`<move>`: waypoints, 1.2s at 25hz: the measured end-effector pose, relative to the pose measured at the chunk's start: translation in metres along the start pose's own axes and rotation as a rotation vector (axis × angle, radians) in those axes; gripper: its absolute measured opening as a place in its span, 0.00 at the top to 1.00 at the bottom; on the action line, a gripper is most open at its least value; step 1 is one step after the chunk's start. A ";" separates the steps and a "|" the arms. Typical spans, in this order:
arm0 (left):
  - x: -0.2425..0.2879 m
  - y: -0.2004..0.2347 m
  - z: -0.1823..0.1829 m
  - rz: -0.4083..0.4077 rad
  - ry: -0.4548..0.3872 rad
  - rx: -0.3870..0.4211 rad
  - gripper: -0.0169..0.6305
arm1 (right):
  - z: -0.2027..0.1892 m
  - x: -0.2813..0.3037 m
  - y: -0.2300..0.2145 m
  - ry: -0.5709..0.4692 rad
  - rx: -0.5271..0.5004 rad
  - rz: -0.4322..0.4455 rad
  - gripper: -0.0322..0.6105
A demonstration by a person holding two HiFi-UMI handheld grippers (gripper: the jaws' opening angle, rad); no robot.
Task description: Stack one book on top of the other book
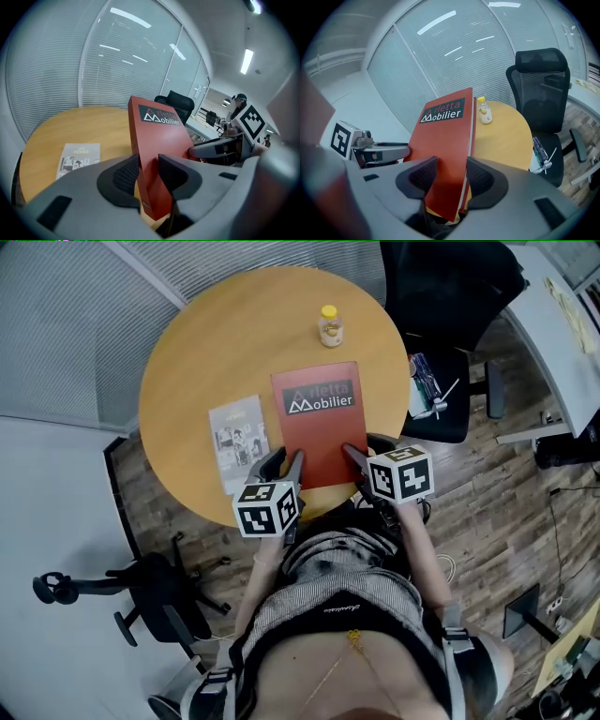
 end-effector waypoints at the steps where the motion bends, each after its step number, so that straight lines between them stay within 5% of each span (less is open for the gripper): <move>1: 0.000 -0.001 0.000 0.001 -0.003 0.000 0.78 | 0.001 0.000 0.000 -0.002 -0.002 0.001 0.63; 13: -0.003 0.008 -0.001 0.007 -0.008 -0.024 0.78 | 0.002 0.006 0.006 0.003 -0.008 0.004 0.63; 30: -0.038 0.072 -0.007 -0.022 -0.014 -0.048 0.78 | 0.006 0.038 0.071 0.019 -0.018 -0.021 0.63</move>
Point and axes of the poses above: the fingertips, and each gripper's own axes: x forward along the fingers, y to its left, z out of its top, the point moved 8 cm from there along -x, backward along the fingers, and after that the axes turned 4 degrees about -z, right-handed, at the moved point
